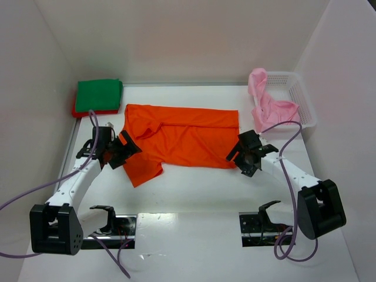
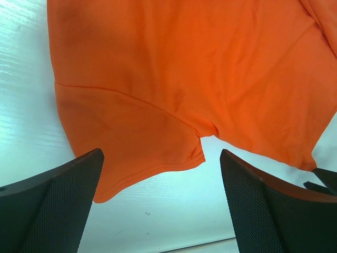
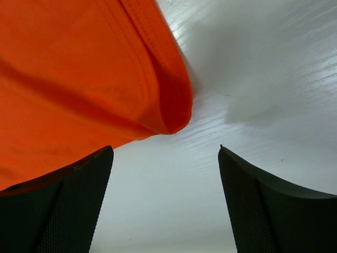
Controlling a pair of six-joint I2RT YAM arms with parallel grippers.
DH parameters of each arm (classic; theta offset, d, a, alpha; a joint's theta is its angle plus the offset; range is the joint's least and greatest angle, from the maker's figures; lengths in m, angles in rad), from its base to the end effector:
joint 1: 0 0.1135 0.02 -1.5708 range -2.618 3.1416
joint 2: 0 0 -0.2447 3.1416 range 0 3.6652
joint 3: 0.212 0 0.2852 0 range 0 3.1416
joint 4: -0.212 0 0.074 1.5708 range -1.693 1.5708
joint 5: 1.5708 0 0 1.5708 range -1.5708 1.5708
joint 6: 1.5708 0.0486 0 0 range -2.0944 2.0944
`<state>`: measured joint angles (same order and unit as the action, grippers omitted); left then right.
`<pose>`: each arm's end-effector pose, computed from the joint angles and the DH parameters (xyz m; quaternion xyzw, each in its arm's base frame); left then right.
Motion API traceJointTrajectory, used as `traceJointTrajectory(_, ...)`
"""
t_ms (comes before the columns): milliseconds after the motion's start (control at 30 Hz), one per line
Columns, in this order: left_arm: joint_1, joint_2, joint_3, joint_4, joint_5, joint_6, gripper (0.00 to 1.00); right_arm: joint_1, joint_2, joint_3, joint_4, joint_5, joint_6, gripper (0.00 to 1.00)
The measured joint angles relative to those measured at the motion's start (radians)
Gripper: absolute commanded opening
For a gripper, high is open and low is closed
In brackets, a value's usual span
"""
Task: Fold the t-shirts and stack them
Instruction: Grap the side of the flattened tshirt furthest away from the robot with both arms
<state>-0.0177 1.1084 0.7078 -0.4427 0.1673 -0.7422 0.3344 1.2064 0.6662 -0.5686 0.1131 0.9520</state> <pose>0.2719 -0.0129 0.1880 -0.3022 0.8814 -0.2040 0.3003 0.2448 0.0793 0.1407 0.3077 0.9220 0.0931 0.2159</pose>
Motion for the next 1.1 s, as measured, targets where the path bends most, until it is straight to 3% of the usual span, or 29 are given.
traceJointTrajectory(67,0.000,-0.009,-0.005,0.001,-0.001,-0.005,0.99,0.000,0.026,0.000,0.000,0.014,0.009,0.67)
traceJointTrajectory(133,0.000,-0.017,-0.008,0.000,-0.001,-0.017,0.99,0.000,0.031,0.000,0.000,0.028,0.012,0.67)
traceJointTrajectory(400,0.000,-0.024,-0.009,-0.003,-0.008,-0.023,0.99,0.000,0.100,0.000,0.003,0.075,0.026,0.41)
traceJointTrajectory(567,0.000,-0.025,-0.009,-0.005,-0.014,-0.024,0.99,0.000,0.122,-0.002,0.007,0.075,0.028,0.41)
traceJointTrajectory(700,0.000,-0.024,-0.009,-0.006,-0.014,-0.023,0.99,0.000,0.122,-0.007,0.011,0.082,0.031,0.52)
traceJointTrajectory(900,0.000,-0.012,-0.008,-0.010,-0.020,-0.023,0.99,0.000,0.150,-0.007,0.015,0.088,0.033,0.53)
traceJointTrajectory(1033,0.000,-0.012,-0.008,-0.026,-0.020,-0.024,0.99,0.000,0.157,-0.004,0.019,0.094,0.036,0.48)
traceJointTrajectory(1100,0.000,-0.021,-0.012,-0.029,-0.012,-0.030,0.98,0.000,0.158,-0.004,0.021,0.096,0.039,0.39)
